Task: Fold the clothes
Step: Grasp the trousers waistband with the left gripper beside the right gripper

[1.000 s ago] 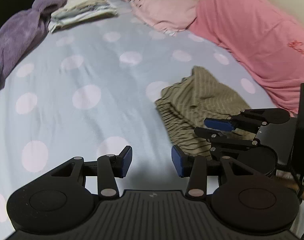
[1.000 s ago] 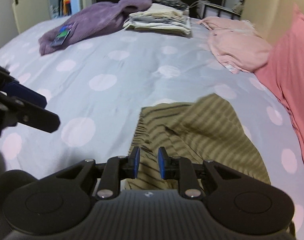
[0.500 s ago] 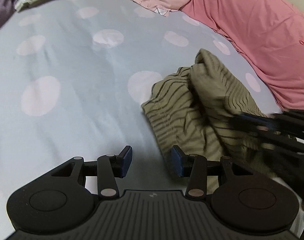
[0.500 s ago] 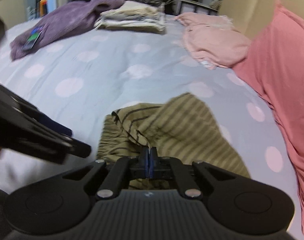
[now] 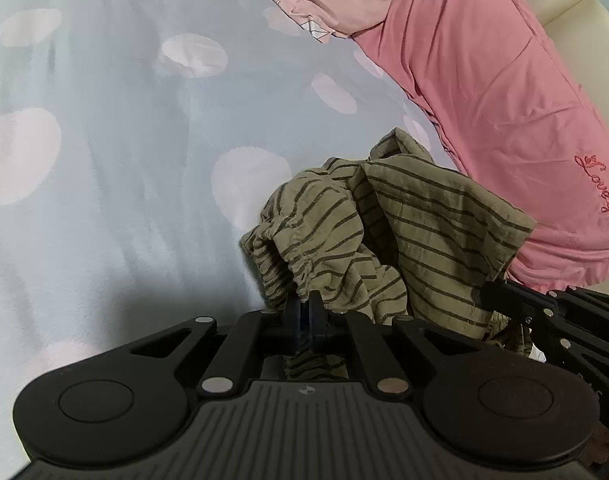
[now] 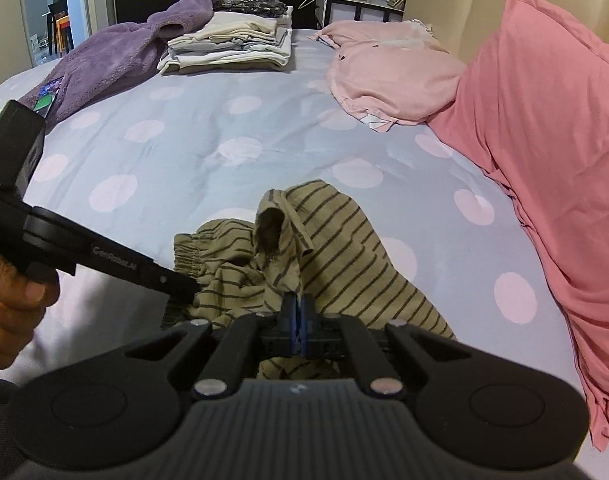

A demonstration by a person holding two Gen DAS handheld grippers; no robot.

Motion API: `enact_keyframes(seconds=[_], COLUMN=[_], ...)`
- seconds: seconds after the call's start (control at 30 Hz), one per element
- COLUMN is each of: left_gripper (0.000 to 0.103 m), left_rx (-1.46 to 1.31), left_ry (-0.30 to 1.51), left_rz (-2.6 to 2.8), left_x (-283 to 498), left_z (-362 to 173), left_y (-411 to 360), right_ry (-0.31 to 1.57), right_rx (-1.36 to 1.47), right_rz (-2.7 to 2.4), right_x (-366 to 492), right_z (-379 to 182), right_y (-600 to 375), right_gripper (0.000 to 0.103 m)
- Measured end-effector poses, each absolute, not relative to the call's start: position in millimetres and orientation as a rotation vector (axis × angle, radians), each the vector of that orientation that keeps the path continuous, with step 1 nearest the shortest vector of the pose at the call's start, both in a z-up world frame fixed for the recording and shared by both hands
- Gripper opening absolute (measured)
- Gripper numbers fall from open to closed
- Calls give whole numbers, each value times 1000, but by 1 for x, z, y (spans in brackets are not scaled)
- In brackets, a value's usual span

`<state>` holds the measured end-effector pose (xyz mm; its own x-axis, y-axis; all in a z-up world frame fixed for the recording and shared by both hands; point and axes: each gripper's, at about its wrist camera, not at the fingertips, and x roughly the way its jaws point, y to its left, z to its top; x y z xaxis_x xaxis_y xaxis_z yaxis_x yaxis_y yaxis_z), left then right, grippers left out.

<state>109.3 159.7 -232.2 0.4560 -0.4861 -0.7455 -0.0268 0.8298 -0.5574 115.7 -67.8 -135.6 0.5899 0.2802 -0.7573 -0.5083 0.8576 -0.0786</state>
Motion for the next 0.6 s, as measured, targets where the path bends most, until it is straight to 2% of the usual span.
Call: enact_keyframes(seconds=[0.2,0.43,0.6], left_gripper=[1,1,1], left_rx=[-578,-510,-421], left_ry=[950,716,594], left_rz=[-224,-79,-68], left_x=[84,37,7], left_z=[-185,-70,5], left_y=[190,231,219], right_ry=[780,653,573], right_rx=[-279,-244,-202], right_rz=[483,537,554], right_x=[110,98,80], right_z=[-118,-69,-33], right_y=[-72,-68,-72], right_gripper=[3,2,3])
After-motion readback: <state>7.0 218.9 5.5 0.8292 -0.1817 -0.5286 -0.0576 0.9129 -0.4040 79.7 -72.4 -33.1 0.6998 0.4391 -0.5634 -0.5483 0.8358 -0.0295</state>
